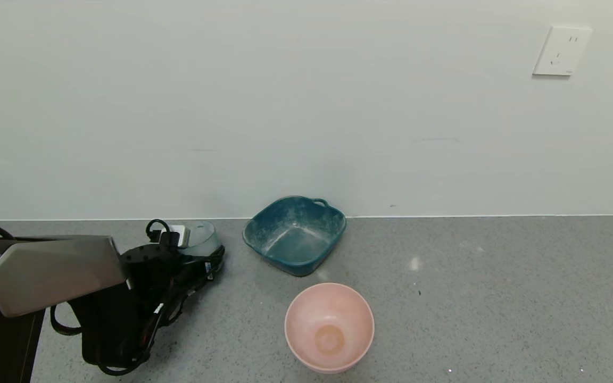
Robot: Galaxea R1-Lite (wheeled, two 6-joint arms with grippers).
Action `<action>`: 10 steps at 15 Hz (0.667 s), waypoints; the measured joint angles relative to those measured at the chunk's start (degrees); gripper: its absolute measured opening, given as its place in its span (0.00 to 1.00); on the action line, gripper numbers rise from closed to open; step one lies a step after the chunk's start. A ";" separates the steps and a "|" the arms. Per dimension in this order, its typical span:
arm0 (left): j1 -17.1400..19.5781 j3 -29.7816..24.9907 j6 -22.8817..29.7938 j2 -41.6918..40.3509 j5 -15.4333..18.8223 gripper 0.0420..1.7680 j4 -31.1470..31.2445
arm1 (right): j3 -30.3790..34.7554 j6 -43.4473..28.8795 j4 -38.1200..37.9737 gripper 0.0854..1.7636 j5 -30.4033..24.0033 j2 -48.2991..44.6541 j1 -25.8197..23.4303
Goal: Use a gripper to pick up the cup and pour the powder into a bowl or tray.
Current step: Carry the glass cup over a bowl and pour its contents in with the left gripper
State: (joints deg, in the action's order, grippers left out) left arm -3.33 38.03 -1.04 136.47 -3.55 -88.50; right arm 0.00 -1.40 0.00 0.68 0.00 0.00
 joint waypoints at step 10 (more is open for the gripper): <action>-0.05 -1.07 -0.04 -3.10 -0.02 0.74 3.61 | 0.00 0.00 -0.02 0.97 0.02 0.00 0.00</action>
State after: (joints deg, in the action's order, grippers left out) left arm -3.38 36.96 -1.07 133.38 -3.57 -84.90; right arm 0.00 -1.40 -0.02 0.71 0.00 0.00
